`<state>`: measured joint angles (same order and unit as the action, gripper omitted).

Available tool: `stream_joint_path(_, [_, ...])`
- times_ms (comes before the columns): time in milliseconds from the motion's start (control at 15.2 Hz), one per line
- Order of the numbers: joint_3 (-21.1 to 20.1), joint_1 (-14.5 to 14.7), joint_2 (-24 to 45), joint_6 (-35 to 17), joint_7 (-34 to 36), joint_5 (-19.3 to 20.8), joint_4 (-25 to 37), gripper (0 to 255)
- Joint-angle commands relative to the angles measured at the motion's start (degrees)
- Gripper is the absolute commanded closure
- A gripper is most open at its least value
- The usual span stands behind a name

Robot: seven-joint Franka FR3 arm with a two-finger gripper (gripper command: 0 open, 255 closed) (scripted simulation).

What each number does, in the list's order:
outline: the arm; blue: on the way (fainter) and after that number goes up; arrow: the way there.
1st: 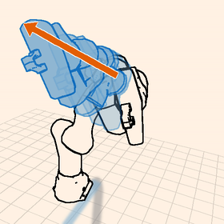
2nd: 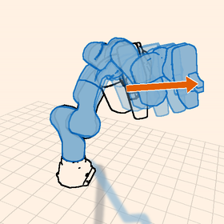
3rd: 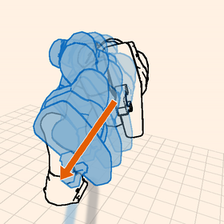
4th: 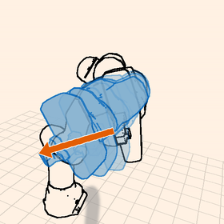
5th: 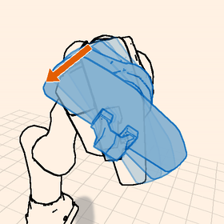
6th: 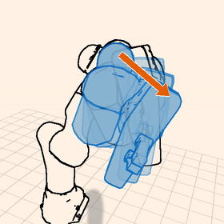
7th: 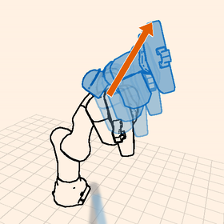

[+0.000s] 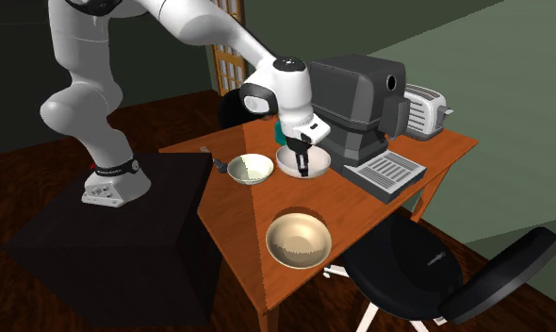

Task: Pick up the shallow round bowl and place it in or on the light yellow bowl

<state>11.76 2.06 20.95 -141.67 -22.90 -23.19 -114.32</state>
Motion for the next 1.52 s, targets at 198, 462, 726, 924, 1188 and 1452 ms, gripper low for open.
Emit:
stream_joint_path(198, [0.1, 3.1, -9.4, -4.1, 2.7, 1.6, -12.6, 255])
stream_joint_path(462, [-0.3, 5.3, -17.4, -6.7, 6.4, 4.0, -22.2, 255])
stream_joint_path(726, [-1.6, 6.7, -25.6, -8.5, 11.3, 7.1, -31.1, 255])
stream_joint_path(924, [-3.5, 7.2, -32.0, -9.0, 15.5, 9.3, -37.4, 255])
stream_joint_path(1188, [-5.0, 7.7, -35.3, -10.7, 17.6, 9.5, -42.1, 255])
stream_joint_path(1452, [-4.4, 8.9, -32.0, -14.5, 15.4, 7.0, -42.8, 255])
